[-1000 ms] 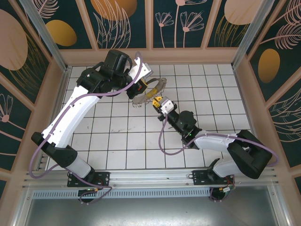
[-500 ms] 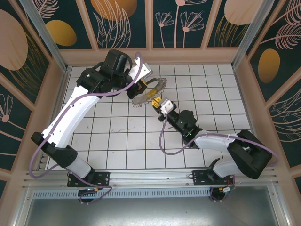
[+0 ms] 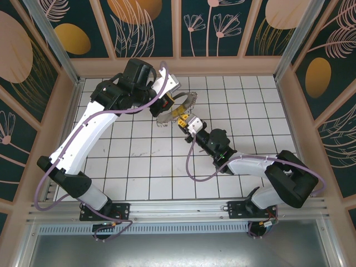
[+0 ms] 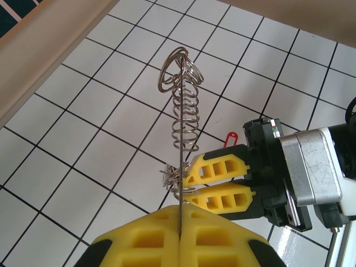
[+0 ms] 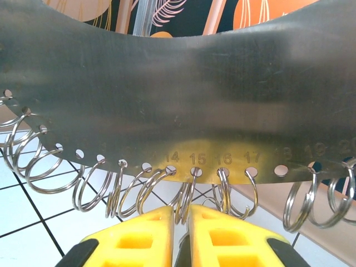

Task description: Put the keys on the keyring

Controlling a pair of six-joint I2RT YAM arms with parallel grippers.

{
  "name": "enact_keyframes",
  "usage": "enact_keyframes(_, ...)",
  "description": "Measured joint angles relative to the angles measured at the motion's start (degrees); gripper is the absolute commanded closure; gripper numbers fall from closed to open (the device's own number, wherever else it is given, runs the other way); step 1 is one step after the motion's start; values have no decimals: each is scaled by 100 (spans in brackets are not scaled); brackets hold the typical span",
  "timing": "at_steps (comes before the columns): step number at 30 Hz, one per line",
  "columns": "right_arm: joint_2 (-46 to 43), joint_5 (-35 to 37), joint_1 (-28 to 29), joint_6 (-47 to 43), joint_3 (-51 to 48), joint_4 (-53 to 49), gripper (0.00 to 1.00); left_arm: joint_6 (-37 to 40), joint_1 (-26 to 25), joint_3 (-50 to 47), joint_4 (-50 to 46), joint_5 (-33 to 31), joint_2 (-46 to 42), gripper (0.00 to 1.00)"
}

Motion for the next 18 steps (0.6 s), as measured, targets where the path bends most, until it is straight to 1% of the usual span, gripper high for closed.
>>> enact_keyframes(5,0,2,0,0,0,103,86,0,0,0,2,0,0,100)
enact_keyframes(9,0,2,0,20,0,199,88,0,0,0,2,0,0,100)
enact_keyframes(18,11,2,0,26,0,243,88,-20,0,0,2,0,0,100)
